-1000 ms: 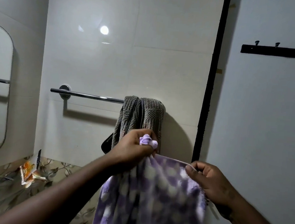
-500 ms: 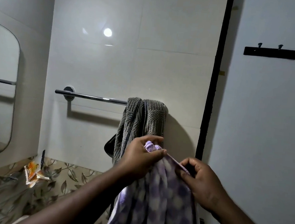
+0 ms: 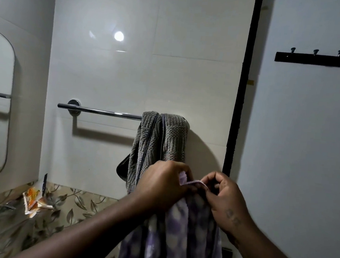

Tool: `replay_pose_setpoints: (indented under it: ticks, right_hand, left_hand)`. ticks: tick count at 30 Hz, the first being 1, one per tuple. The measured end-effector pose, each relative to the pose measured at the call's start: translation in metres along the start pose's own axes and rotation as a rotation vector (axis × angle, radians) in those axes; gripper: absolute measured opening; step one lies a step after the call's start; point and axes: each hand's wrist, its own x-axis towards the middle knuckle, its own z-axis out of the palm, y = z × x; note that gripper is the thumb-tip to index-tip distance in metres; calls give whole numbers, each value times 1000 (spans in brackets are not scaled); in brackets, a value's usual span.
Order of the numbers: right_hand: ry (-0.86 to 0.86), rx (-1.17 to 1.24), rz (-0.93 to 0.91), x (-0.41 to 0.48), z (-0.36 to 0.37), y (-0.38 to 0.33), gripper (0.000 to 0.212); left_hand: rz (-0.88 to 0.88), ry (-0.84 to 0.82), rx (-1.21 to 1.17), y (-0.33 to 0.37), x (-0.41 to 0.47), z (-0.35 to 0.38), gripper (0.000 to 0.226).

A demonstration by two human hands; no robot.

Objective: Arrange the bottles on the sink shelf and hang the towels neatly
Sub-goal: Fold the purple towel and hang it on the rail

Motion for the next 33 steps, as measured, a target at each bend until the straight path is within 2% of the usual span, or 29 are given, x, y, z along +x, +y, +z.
replay_pose_setpoints:
  ticks: [2,4,6,8,11,13,14,18,21,24,26,28,30,31,33]
  right_hand:
    - [-59,15,40,-4,0,5,15]
    - [-118,141,156,-12,8,11,19]
    - [-91,204,214,-19,13,20,20]
    - [20,112,196,-17,10,24,13]
    - [78,194,180,-9,14,12,11]
    - [61,217,133,-4,22,1,13]
    - [70,232,130,-3,25,-2,15]
    - [102,254,155,1,24,-3,39]
    - [-57,230,159,-1,21,3,25]
    - [-183,-124,112,-5,14,15,14]
    - [-118,-312,112,-6,9,19,13]
    - [21,-342,108,-6,4,15,12]
    - [114,-281,69,-3,1,5,12]
    - [121,-227,52,-1,1,-1,12]
    - [98,-99,25,0,5,-11,12]
  left_hand:
    - [-30,104,-25,-2,2,-2,30]
    - [-93,194,-126,-5,3,-3,33]
    - [-144,251,-204,-10,5,-5,40]
    - [-179,185,-247,-18,6,-3,52]
    - [-185,-83,-461,-23,4,7,62]
    - [-125,-154,-563,-20,3,16,54]
    - [-93,-139,-578,-19,2,19,44]
    - [-63,18,-461,-17,5,19,22]
    - [-95,67,-425,-19,5,14,14]
    - [-59,85,-465,-20,6,8,17]
    - [-37,54,-446,-24,9,6,13]
    - [-33,-46,-332,-26,9,3,34]
    - [6,-140,-119,-24,8,2,59]
    - [32,-151,-20,-22,8,2,62]
    - [52,-74,34,-18,8,1,49]
